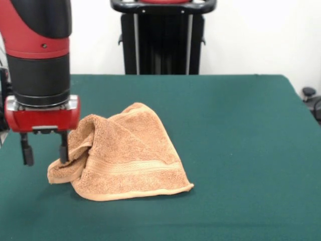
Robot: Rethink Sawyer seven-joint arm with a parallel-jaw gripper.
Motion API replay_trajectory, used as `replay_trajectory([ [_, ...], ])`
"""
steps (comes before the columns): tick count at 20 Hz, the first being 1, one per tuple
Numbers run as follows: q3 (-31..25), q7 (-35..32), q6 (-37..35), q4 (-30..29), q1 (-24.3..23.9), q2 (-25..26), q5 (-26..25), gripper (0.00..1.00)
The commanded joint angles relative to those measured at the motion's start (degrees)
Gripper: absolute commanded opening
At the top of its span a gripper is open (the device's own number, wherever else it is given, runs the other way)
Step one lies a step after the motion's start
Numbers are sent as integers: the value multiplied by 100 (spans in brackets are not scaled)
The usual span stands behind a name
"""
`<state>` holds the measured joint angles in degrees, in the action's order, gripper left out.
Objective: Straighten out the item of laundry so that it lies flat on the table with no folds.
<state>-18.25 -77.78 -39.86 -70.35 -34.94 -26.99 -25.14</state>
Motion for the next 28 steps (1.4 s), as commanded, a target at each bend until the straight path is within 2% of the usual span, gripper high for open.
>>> replay_trajectory([
  [1,-665,1550,-443,-88,60,418,-391,100],
  [15,-654,1089,265,-510,-67,562,-508,100],
  [28,-762,892,551,-706,-283,657,-781,100],
])
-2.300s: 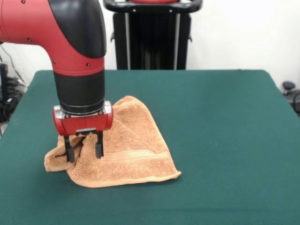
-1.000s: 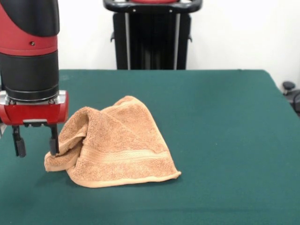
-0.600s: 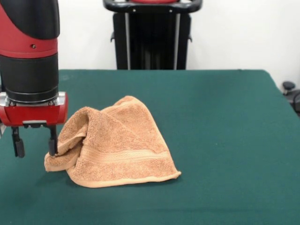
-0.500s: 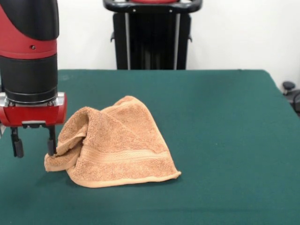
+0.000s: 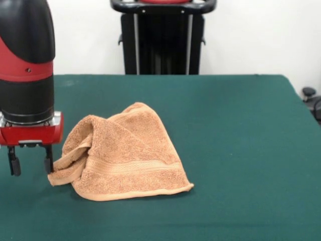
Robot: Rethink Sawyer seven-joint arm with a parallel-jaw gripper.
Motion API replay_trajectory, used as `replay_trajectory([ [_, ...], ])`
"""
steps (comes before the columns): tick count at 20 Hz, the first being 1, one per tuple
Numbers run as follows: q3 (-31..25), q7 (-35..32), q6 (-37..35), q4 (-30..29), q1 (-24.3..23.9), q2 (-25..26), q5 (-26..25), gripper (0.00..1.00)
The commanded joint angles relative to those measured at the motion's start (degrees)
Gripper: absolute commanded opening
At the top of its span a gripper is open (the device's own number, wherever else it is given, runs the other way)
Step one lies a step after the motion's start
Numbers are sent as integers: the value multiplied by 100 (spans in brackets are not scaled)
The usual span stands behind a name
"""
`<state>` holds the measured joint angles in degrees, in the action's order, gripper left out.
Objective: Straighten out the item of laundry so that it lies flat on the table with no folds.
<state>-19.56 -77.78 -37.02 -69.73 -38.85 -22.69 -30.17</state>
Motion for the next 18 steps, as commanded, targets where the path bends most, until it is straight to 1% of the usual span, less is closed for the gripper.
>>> replay_trajectory([
  [1,-623,847,298,-797,107,219,-288,100],
  [11,-463,406,452,-1129,218,-31,-304,100],
  [18,-396,310,385,-1219,281,-174,-277,100],
])
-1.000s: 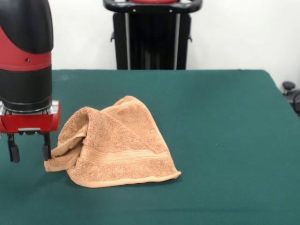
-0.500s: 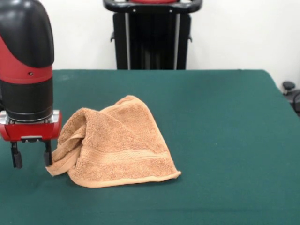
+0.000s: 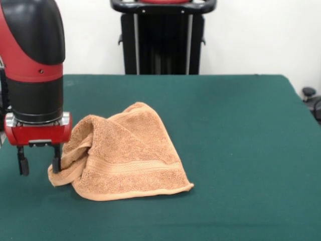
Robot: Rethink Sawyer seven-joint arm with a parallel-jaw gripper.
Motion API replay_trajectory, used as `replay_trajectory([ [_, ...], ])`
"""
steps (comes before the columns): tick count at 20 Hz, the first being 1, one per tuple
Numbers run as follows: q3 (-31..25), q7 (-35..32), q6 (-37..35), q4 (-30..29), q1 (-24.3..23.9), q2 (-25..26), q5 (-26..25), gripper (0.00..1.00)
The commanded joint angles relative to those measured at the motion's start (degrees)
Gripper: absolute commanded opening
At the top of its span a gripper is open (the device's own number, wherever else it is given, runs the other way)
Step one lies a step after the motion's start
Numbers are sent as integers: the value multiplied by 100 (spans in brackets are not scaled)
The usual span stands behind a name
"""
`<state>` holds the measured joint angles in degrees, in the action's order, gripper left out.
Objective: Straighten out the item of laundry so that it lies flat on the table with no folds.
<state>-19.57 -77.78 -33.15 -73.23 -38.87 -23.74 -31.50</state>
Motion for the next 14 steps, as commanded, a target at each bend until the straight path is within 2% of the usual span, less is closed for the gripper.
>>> replay_trajectory([
  [1,-392,305,-16,-866,286,-74,-141,100],
  [14,-371,173,128,-979,265,-96,-175,100],
])
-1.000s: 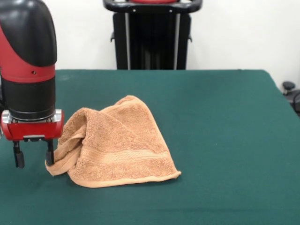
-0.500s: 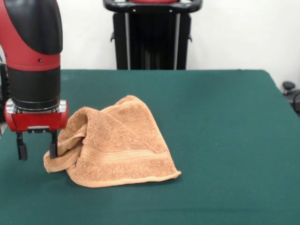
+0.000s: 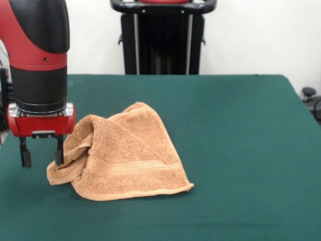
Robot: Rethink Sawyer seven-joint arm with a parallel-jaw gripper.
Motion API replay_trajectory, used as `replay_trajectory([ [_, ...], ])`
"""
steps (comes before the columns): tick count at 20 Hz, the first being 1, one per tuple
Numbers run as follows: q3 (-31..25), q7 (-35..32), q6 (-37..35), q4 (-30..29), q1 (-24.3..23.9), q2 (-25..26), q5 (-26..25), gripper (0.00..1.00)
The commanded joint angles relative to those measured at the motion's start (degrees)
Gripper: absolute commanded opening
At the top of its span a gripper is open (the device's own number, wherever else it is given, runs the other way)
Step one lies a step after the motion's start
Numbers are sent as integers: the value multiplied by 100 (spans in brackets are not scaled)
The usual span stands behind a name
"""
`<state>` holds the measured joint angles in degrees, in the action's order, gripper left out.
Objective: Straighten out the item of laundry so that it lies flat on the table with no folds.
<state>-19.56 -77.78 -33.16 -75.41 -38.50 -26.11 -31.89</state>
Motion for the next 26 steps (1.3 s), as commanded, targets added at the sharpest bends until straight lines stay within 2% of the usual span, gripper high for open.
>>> replay_trajectory([
  [1,-372,169,135,-764,227,142,-138,100],
  [26,-313,-122,489,-812,347,314,-183,100],
])
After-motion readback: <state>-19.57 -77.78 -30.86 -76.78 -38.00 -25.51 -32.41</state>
